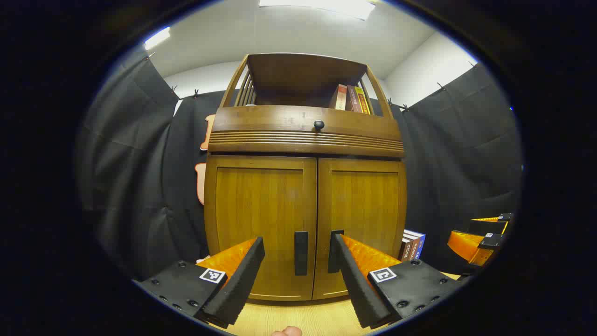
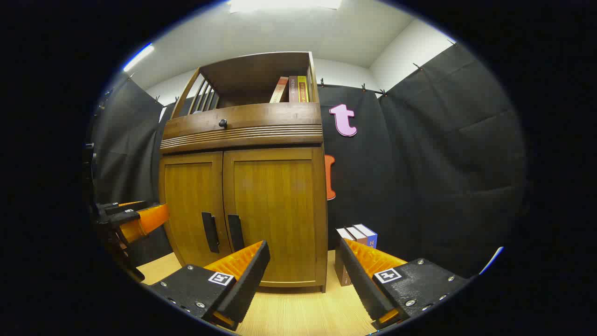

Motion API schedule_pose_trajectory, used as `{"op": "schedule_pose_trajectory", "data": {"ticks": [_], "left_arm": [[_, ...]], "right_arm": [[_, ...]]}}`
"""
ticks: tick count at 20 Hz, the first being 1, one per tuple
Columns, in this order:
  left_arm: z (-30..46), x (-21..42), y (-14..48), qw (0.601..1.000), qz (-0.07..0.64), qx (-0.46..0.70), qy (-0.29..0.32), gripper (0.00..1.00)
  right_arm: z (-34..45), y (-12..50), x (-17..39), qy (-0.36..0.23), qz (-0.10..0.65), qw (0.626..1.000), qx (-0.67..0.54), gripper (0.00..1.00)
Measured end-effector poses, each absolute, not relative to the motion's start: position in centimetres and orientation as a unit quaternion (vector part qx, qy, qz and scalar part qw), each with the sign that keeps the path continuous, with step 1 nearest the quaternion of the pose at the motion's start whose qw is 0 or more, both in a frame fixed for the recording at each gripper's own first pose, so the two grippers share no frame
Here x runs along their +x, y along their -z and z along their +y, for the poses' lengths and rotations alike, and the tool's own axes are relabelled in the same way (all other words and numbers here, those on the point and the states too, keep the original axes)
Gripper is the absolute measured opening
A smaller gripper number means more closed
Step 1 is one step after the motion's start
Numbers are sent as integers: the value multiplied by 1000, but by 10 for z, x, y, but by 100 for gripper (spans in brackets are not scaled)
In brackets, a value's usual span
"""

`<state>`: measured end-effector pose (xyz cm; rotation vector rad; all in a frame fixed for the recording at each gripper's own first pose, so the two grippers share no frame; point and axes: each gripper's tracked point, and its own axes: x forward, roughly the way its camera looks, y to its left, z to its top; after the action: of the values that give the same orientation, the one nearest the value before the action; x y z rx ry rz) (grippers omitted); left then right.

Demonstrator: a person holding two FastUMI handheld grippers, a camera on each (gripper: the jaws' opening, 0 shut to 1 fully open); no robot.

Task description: Open the right door of the double-door shoe cabinet with the right hand, and open the left door with the left hand.

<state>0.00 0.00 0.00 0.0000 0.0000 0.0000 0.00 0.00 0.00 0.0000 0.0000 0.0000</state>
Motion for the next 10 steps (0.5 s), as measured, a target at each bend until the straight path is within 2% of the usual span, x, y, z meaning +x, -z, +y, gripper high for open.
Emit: {"op": "schedule_pose_trajectory", "data": {"ticks": [5, 10], "left_arm": [[0, 2, 2, 1000, 1, -1, 0, 96], [2, 1, 4, 1000, 2, -2, -3, 94]], "right_arm": [[2, -2, 1, 1, 1, 1000, -1, 94], [3, -4, 0, 1, -1, 1000, -5, 94]]}}
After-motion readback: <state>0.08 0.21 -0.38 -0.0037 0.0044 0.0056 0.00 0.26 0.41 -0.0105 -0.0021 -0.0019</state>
